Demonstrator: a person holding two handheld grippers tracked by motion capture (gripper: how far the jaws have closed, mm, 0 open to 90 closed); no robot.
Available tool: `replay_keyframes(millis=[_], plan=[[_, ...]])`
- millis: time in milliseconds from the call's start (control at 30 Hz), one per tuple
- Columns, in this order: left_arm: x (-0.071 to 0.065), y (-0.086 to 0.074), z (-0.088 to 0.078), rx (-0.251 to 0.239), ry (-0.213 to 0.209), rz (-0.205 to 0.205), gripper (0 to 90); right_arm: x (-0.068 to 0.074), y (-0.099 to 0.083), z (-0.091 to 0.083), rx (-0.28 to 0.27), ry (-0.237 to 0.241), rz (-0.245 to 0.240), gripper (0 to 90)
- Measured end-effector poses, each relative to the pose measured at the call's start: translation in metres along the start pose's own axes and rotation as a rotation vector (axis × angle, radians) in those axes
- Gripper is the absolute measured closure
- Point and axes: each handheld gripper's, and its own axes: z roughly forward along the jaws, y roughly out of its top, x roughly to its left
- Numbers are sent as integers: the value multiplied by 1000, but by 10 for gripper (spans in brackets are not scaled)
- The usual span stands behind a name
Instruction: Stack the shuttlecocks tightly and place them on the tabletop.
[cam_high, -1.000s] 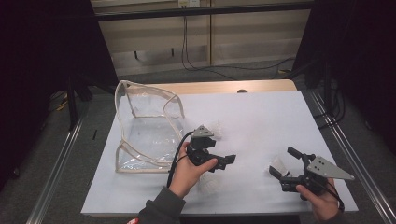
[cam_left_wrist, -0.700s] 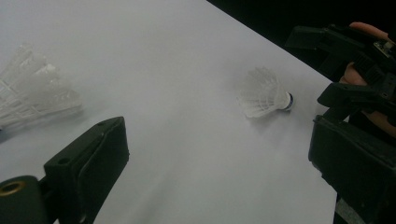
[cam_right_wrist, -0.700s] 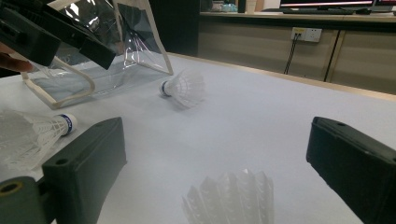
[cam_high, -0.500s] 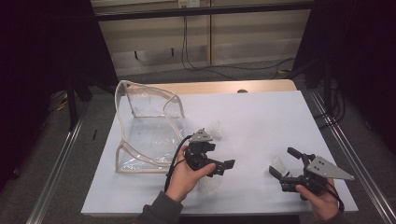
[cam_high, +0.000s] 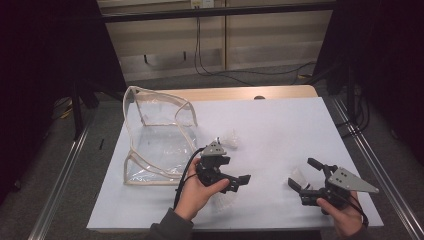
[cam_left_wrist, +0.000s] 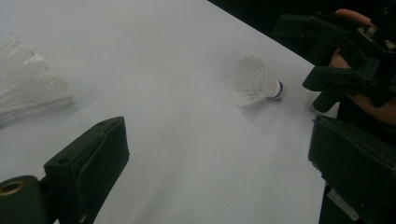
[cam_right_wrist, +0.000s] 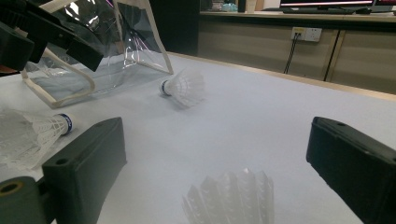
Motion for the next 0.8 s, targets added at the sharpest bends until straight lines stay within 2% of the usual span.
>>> replay_keyframes(millis=[233, 367, 800], plan=[[-5, -5, -4, -6, -25, -1, 51, 0, 0, 0, 0, 0, 1, 41], [-6, -8, -6, -1, -23, 11, 50, 0, 0, 0, -2, 0, -1, 41], [-7, -14, -17, -7, -30, 10, 50, 0, 0, 0, -3, -3, -3, 41]])
